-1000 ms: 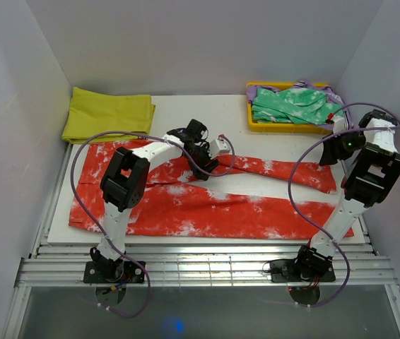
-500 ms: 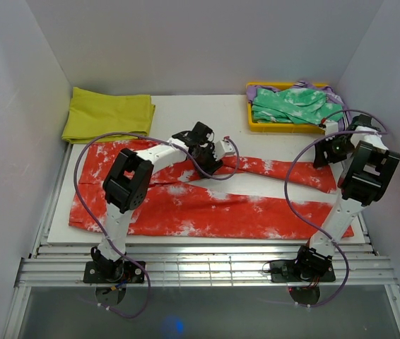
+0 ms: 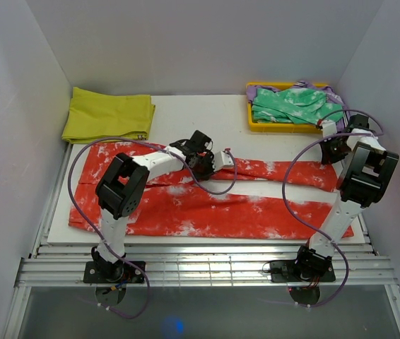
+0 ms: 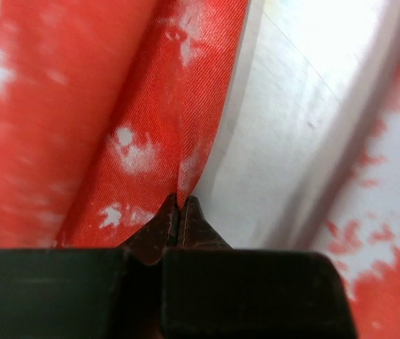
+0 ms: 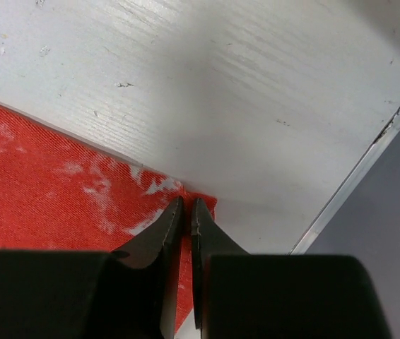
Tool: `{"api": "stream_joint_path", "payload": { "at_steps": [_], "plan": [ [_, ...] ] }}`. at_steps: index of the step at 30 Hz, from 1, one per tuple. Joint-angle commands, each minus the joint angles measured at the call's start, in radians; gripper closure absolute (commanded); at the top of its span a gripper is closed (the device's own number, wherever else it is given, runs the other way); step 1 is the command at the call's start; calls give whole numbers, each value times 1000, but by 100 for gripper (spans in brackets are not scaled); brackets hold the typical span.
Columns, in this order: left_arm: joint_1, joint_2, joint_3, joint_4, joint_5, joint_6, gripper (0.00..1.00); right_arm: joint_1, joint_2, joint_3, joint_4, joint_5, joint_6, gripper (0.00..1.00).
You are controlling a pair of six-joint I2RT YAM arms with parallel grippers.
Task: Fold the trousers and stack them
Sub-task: Flatten the trousers out
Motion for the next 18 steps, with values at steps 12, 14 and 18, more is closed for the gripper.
{"api": "stream_joint_path", "payload": {
  "at_steps": [12, 14, 18],
  "plan": [
    [-7, -166, -124, -129, 55, 80, 79, 36, 39, 192, 164, 65, 87, 92],
    [-8, -141, -46, -125, 45, 4, 58, 52, 68, 238, 131, 84, 78, 85],
    [1, -150, 68, -115, 36, -103, 34, 68, 62, 260, 28, 85, 59, 52]
  ]
}}
